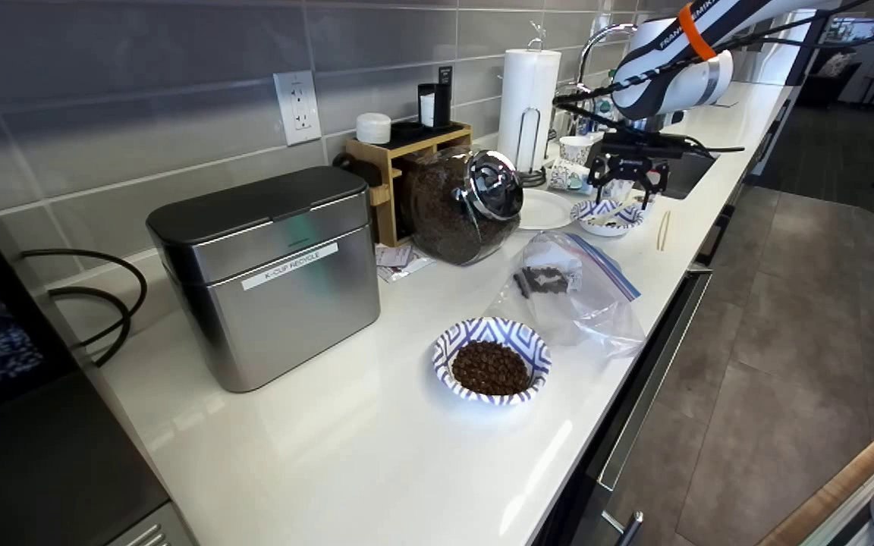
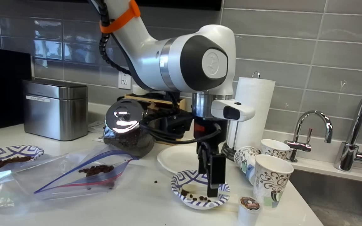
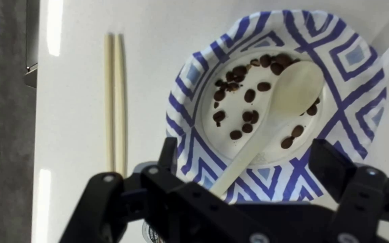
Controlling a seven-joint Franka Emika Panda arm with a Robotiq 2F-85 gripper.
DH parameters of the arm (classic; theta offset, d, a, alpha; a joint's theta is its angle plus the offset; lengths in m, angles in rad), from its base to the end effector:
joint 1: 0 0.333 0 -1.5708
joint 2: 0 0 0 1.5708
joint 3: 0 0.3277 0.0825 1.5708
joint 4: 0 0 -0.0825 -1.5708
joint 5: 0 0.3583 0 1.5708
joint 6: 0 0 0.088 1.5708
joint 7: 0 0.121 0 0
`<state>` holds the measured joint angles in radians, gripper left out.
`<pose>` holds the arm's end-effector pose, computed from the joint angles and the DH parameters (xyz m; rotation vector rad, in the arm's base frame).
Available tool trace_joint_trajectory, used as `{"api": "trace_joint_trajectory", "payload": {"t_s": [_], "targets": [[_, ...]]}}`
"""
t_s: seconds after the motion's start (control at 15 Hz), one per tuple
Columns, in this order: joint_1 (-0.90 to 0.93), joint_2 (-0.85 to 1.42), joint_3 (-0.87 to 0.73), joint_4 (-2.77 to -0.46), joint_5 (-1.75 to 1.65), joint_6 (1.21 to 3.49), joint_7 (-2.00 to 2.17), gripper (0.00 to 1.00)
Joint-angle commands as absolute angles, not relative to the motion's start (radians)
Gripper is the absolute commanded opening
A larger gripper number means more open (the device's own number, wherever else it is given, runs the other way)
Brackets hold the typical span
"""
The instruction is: Remove the white spoon from the bowl and place it on the countertop, get some of the contents from the clear plastic and place them on the white spoon.
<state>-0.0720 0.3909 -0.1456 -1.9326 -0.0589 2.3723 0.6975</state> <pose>0.5993 -0.1285 0.3057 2.7783 -1.2768 0.1124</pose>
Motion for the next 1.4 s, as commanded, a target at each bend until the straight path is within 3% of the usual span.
{"api": "trace_joint_trajectory", "payload": {"t_s": [0.0,0.2,0.27,0.73,1.13,1.27,1.33], "targets": [[-0.052,0.423,-0.162,-1.914,-0.039,2.392,0.714,1.0],[-0.049,0.432,-0.165,-1.907,-0.041,2.394,0.718,0.94],[-0.048,0.435,-0.166,-1.904,-0.042,2.397,0.72,0.8],[-0.044,0.455,-0.173,-1.886,-0.045,2.395,0.724,0.36],[-0.036,0.467,-0.177,-1.871,-0.047,2.393,0.727,0.3],[-0.036,0.465,-0.177,-1.872,-0.044,2.394,0.73,0.25],[-0.037,0.462,-0.177,-1.873,-0.04,2.391,0.731,0.18]]}}
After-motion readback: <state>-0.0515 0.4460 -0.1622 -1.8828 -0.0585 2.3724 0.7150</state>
